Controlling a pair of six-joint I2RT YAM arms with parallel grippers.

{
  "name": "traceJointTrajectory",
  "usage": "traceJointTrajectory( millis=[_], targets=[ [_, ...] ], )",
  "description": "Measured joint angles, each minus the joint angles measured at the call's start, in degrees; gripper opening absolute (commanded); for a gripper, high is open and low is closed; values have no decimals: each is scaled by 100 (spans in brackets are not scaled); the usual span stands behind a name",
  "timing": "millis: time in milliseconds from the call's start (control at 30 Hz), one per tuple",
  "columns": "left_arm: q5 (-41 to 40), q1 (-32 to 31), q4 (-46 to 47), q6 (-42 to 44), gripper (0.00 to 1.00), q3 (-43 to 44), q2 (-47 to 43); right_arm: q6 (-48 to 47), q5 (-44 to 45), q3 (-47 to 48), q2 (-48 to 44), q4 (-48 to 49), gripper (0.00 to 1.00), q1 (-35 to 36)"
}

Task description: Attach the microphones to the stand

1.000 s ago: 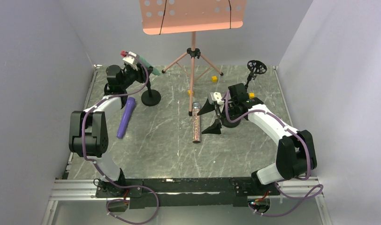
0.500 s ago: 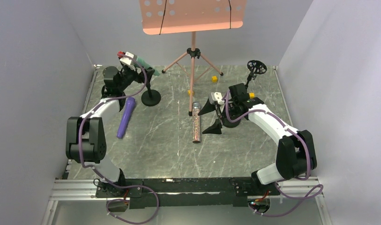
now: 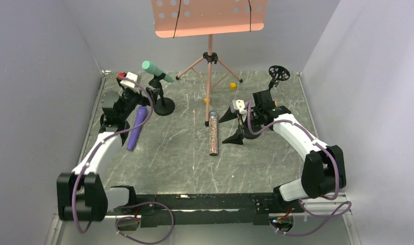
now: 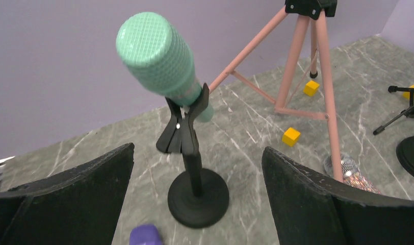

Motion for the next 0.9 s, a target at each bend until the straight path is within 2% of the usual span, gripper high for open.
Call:
traceJointTrajectory(
  millis=[133,167,333,433,667,800,900],
  targets=[
    [-234,2,-647,81,99,-404,-1137,-365,116,153,-140,-426,100,-2],
    [-308,2,-920,66,99,-564,-1759,-586,164,363,-175,-728,100,-2],
    [-549,2,-1447,-175,99,-946,-3014,-1250,435,964,-319,-1742,100,-2],
    [-590,2,-1937,-302,99,-1091,-3512,-1303,706,1021,-848,-2061,100,-2],
    [-236,2,-3123,-466,99,-1117,-3812,-229,1550,1064,-2284,-1884,100,-249],
    [35,2,-3650,-468,99,-1163,-3847,522,1766,885,-2649,-1508,100,-1220],
    [133,0,-3978,-459,99,-1204,-3974,1121,1565,446,-2844,-1110,100,-2092]
  ],
)
